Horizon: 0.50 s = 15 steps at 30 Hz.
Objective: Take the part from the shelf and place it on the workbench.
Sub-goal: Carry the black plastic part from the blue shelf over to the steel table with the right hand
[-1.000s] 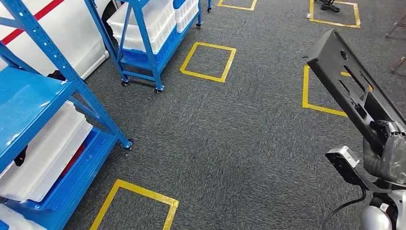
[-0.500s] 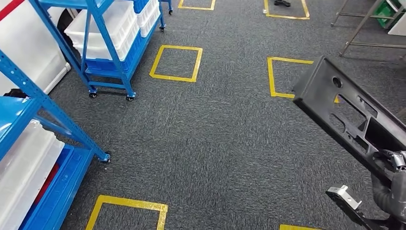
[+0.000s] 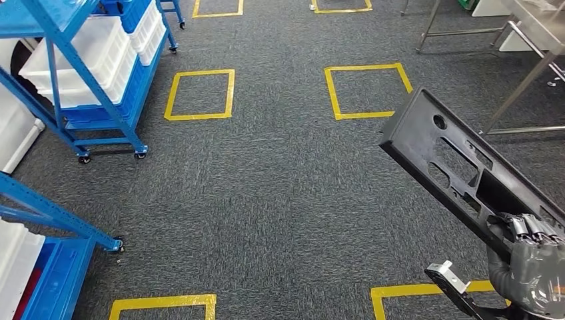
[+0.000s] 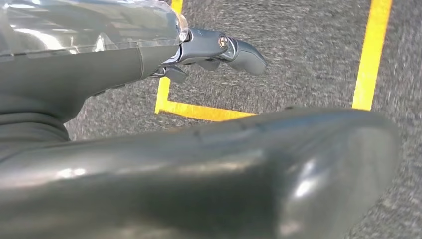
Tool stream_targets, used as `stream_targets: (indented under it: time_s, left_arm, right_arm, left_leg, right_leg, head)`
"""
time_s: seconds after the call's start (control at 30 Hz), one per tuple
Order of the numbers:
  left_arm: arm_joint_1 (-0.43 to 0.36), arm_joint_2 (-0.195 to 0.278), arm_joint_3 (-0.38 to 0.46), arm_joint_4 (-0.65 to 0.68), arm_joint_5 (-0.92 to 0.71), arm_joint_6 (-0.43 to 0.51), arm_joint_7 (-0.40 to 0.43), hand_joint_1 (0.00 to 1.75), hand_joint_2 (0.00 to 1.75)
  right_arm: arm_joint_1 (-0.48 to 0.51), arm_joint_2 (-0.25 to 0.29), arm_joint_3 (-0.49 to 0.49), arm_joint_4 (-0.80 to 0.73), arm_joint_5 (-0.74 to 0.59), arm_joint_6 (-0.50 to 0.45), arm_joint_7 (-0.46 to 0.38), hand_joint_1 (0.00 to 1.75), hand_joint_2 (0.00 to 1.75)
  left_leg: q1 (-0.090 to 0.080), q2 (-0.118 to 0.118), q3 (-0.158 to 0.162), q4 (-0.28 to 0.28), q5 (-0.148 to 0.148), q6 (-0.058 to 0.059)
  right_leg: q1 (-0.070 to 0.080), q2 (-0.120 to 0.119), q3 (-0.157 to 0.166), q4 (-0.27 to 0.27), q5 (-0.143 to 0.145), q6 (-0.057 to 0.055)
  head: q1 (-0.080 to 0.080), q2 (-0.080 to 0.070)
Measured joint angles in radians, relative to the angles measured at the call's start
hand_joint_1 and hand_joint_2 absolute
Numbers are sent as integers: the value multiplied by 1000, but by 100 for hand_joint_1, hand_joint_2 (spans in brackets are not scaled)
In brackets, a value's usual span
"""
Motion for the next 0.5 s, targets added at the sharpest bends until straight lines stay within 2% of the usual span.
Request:
stream_targets:
  time_s: [0.03, 0.07, 0.1, 0.13, 0.17, 0.23, 0.3, 0.33, 0.37, 0.4, 0.43, 0.5]
  left_arm:
    - [2, -1, 0, 0, -2, 0, -1, 0, 0]
    - [3, -1, 0, 0, -5, 0, -2, 0, 0]
    - [4, -2, 0, 1, -8, 0, -3, 0, 0]
    - [4, -4, 0, 1, -12, 0, -6, 0, 0]
    - [4, -6, 0, 1, -15, 0, -9, 0, 0]
    - [5, -9, -1, 1, -20, -1, -14, 0, 0]
    - [3, -9, -1, 1, -20, -8, -14, 0, 0]
    - [1, -9, -1, 1, -20, -13, -12, 0, 0]
    - [-2, -9, -1, 1, -20, -19, -11, 0, 0]
    - [-4, -8, -1, 1, -20, -23, -11, 0, 0]
    - [-5, -8, -1, 1, -22, -27, -11, 0, 0]
    - [-3, -8, -1, 1, -27, -31, -14, 0, 0]
  right_arm:
    - [-4, -1, 11, 2, 8, 7, 6, 175, 175]
    - [-8, -1, 22, 5, 17, 12, 11, 175, 175]
    - [-11, -2, 32, 8, 26, 18, 17, 175, 175]
    - [-17, -2, 44, 14, 35, 23, 25, 175, 175]
    - [-23, -3, 56, 19, 43, 28, 33, 175, 175]
    - [-41, -5, 85, 34, 61, 39, 50, 175, 175]
    - [-68, -12, 122, 54, 75, 54, 62, 175, 175]
    - [-82, -17, 143, 67, 81, 63, 68, 175, 175]
    - [-95, -23, 161, 80, 86, 71, 72, 175, 175]
    - [-107, -28, 177, 92, 90, 78, 76, 175, 175]
    - [-121, -34, 192, 104, 94, 84, 81, 175, 175]
    - [-150, -45, 218, 128, 99, 95, 91, 175, 175]
  left_leg:
    - [0, -10, -32, 69, -28, 1]
    - [0, -14, -54, 113, -38, 3]
    - [0, -16, -59, 119, -26, 7]
    - [0, -20, -45, 86, 4, 12]
    - [0, -31, -17, 22, 44, 17]
    - [-1, -78, 39, -110, 102, 26]
    - [-3, -103, 57, -162, 113, 29]
    - [-5, -94, 59, -169, 116, 30]
    - [-4, -82, 60, -175, 122, 34]
    - [-4, -71, 63, -183, 129, 40]
    - [-2, -58, 65, -192, 137, 46]
    - [-4, -31, 63, -200, 145, 54]
  right_leg:
    - [2, 13, -3, 0, 2, -3]
    - [5, 26, -5, 1, 4, -5]
    - [7, 40, -6, 1, 5, -5]
    - [8, 54, -7, 2, 6, -5]
    - [9, 67, -6, 2, 7, -3]
    - [9, 93, -8, 4, 11, 3]
    - [5, 117, -16, 4, 19, 15]
    - [2, 130, -21, 2, 24, 24]
    - [0, 132, -24, 1, 27, 30]
    - [1, 116, -29, 6, 23, 34]
    - [3, 89, -40, 27, 6, 37]
    - [3, 28, -84, 124, -56, 42]
  head:
    - [0, 0]
    - [0, 0]
    - [0, 0]
    - [0, 0]
    - [0, 0]
    - [1, 0]
    - [1, 0]
    - [0, 0]
    - [1, 0]
    - [1, 0]
    - [3, 0]
    - [5, 0]
